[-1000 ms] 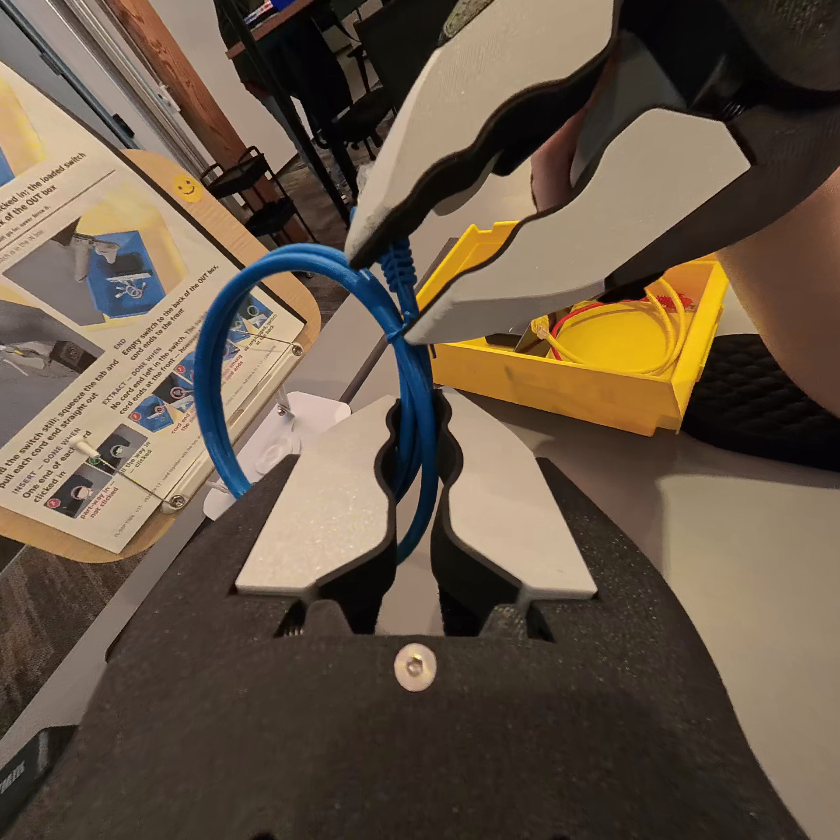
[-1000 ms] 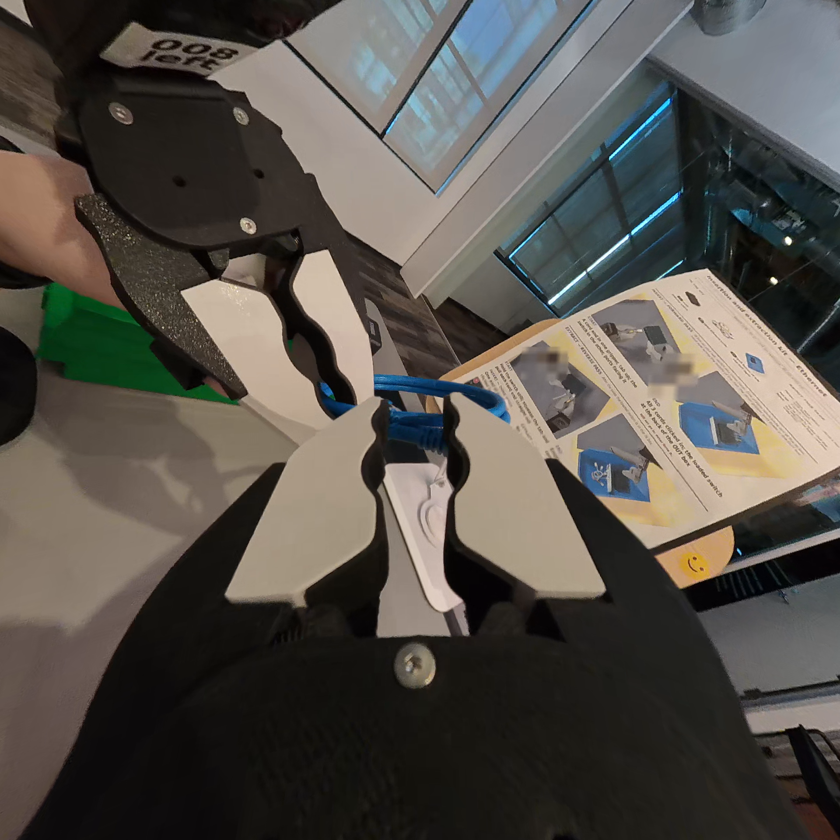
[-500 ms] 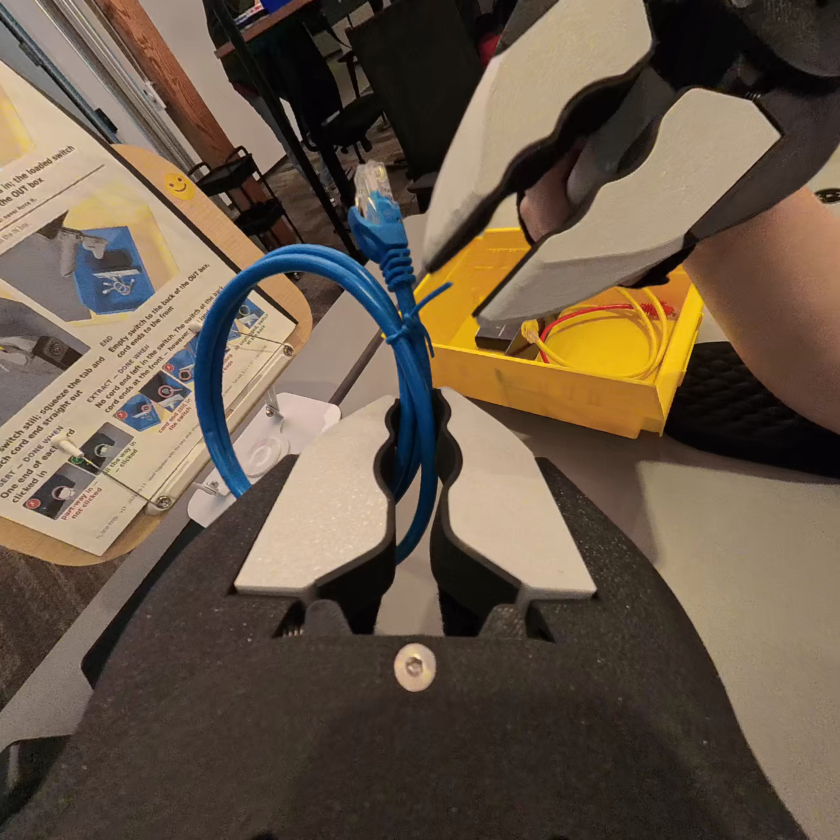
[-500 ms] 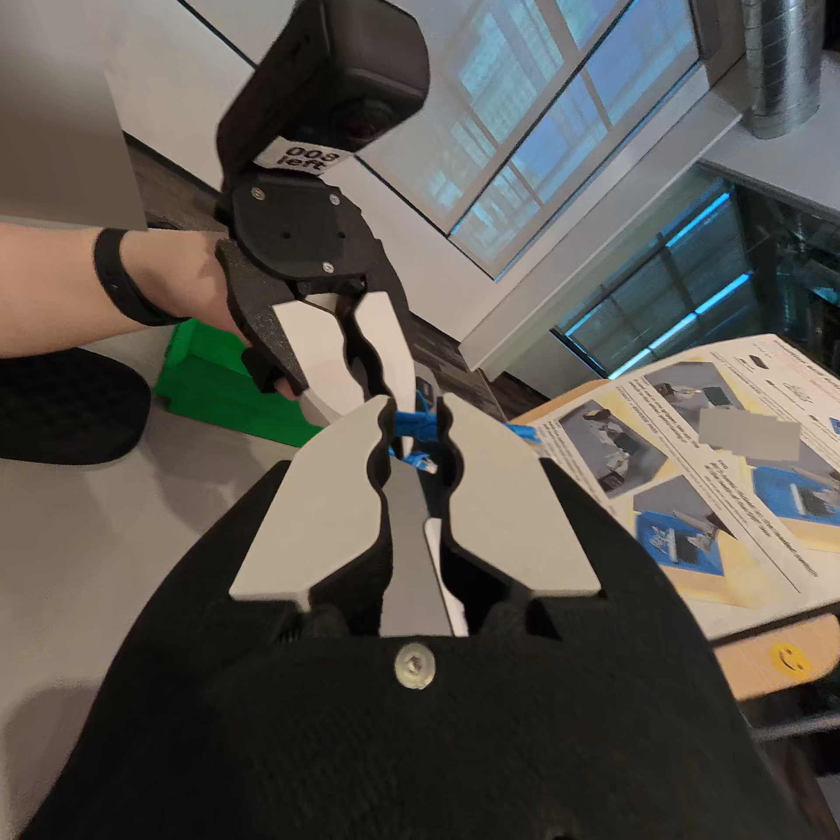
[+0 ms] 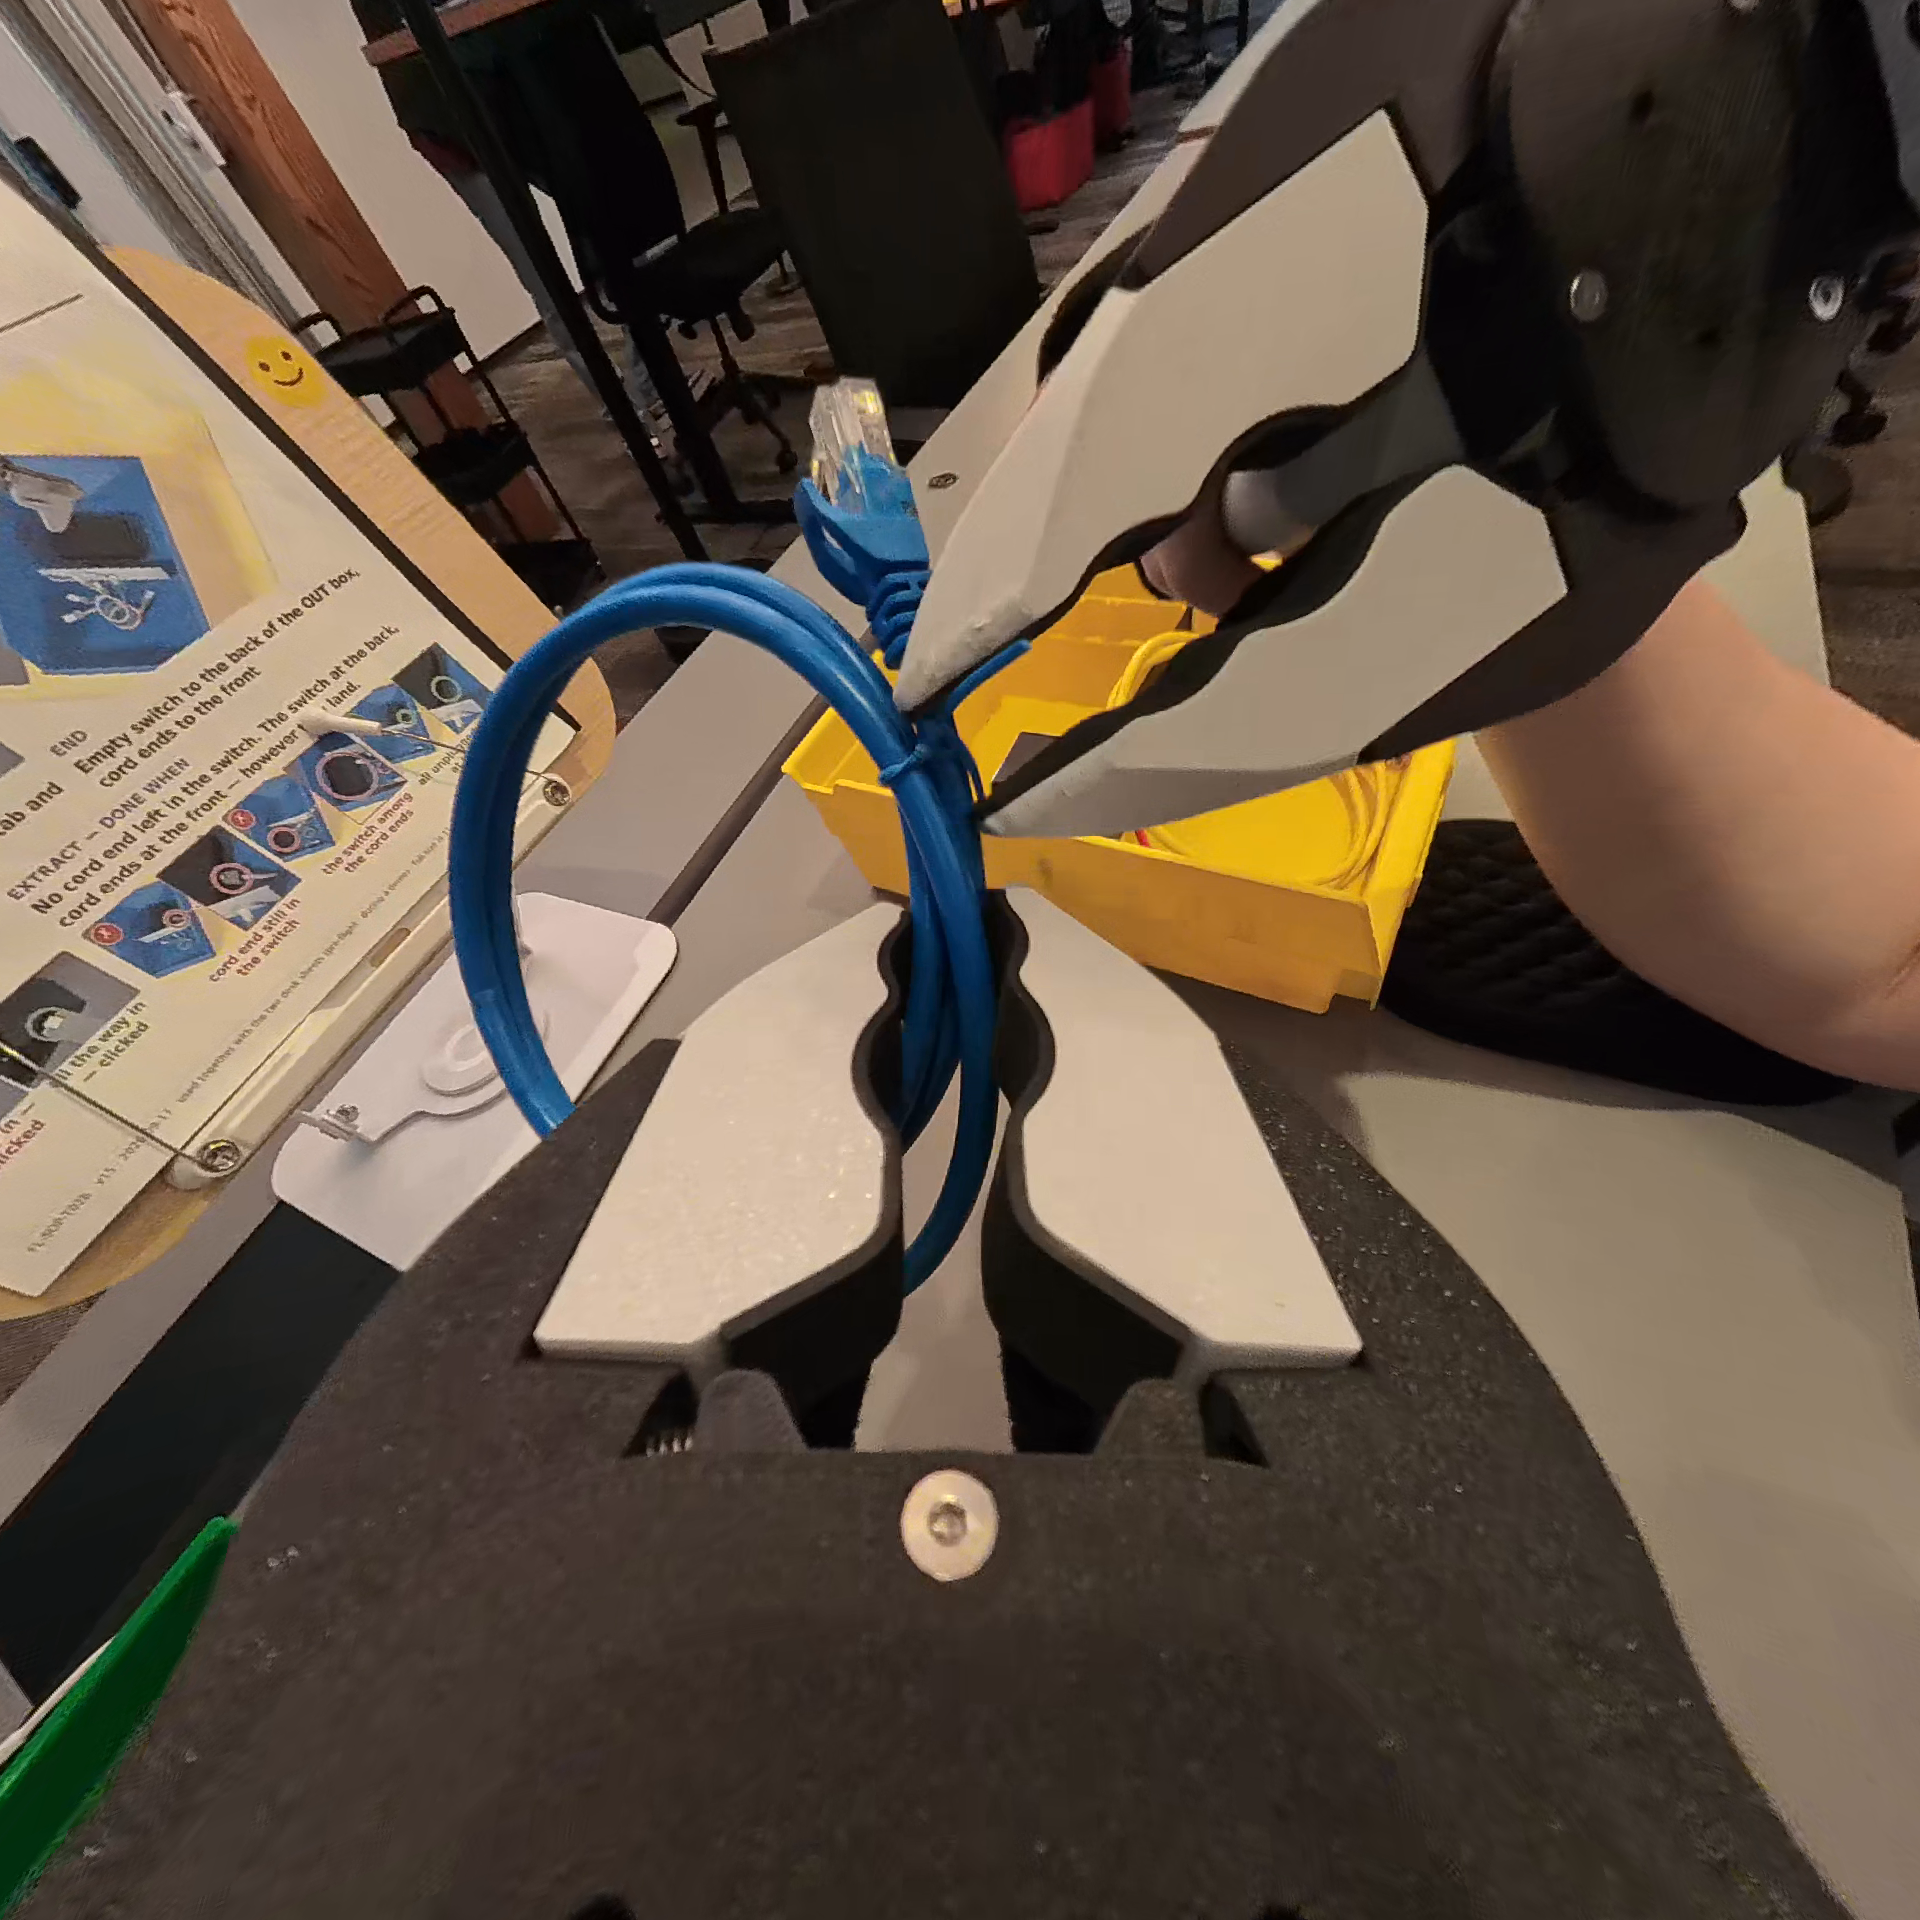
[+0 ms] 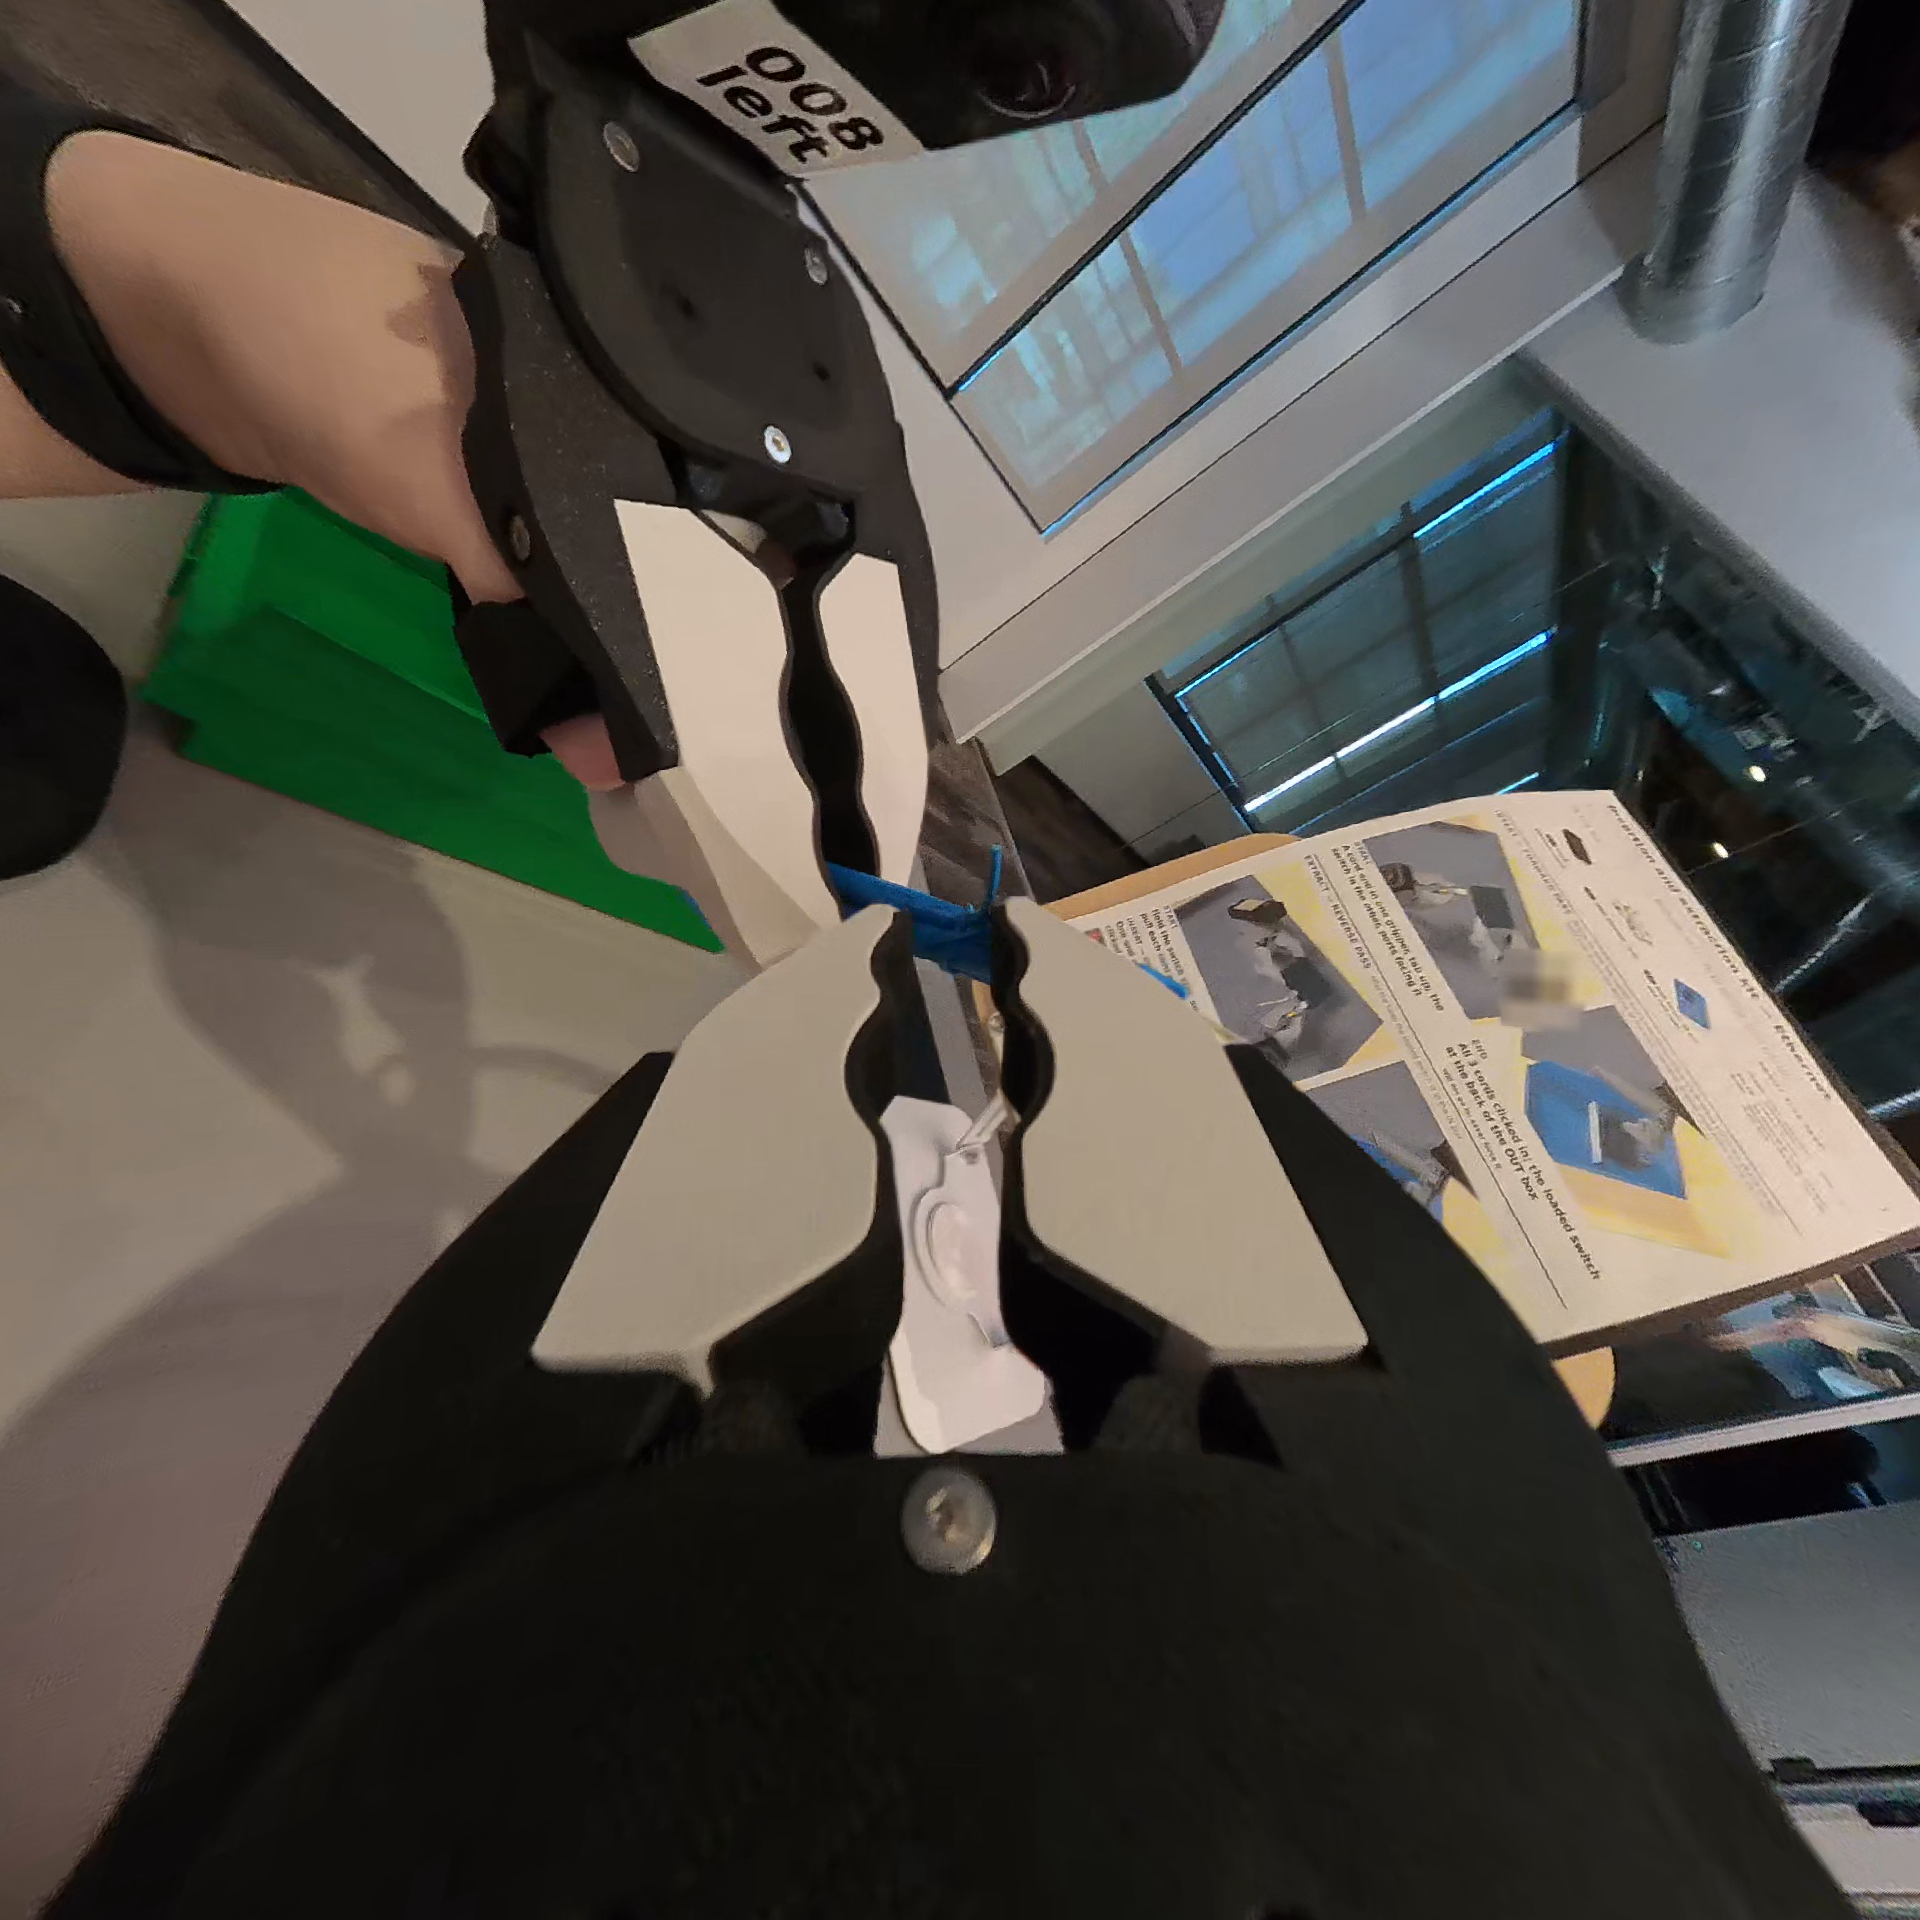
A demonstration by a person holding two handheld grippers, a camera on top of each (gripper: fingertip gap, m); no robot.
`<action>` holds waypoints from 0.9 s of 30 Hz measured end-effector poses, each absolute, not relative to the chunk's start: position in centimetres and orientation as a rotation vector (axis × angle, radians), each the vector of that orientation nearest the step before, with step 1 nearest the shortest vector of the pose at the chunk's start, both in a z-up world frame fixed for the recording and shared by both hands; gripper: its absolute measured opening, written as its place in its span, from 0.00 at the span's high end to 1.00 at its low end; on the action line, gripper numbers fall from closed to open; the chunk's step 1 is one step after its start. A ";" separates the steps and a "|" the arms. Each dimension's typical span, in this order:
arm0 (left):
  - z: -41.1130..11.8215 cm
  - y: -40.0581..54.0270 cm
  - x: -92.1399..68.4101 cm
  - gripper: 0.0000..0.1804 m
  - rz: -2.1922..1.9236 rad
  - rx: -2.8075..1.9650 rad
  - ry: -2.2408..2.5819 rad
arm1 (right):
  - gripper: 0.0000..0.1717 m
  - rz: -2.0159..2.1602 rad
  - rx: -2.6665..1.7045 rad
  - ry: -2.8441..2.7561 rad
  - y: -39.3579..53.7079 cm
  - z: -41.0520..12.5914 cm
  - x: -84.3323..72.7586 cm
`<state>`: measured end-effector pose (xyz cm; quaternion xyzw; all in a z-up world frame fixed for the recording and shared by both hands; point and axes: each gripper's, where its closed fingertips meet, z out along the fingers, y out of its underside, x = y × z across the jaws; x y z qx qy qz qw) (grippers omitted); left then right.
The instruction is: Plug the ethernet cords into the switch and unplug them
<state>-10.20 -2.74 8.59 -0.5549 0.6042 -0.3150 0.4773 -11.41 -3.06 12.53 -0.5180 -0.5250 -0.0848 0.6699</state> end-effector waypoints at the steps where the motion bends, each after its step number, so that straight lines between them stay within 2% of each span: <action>1: 8.5 -2.8 -10.2 0.94 -0.756 -1.353 1.486 | 0.92 -0.191 -1.172 -1.194 -3.2 12.4 -11.3; 11: 7.3 -1.8 -9.5 0.94 -0.530 -1.348 1.491 | 0.97 -0.257 -1.298 -1.166 -2.6 12.2 -9.8; 14: 8.3 -0.6 -9.7 0.94 -0.431 -1.308 1.390 | 0.96 -0.196 -1.326 -1.021 -2.3 13.9 -9.4; 18: 9.5 -0.3 -9.8 0.94 -0.447 -1.279 1.305 | 0.96 0.085 -1.465 -0.841 -2.0 14.5 -9.2; 22: 10.2 0.1 -10.0 0.94 -0.430 -1.260 1.242 | 0.89 0.136 -1.552 -0.799 -1.1 13.4 -9.7; 26: 10.0 0.3 -10.0 0.94 -0.386 -1.257 1.246 | 0.94 0.188 -1.604 -0.801 -0.7 12.5 -10.5; 27: 9.8 0.4 -10.0 0.94 -0.366 -1.258 1.257 | 0.98 0.171 -1.628 -0.811 -0.7 12.2 -10.3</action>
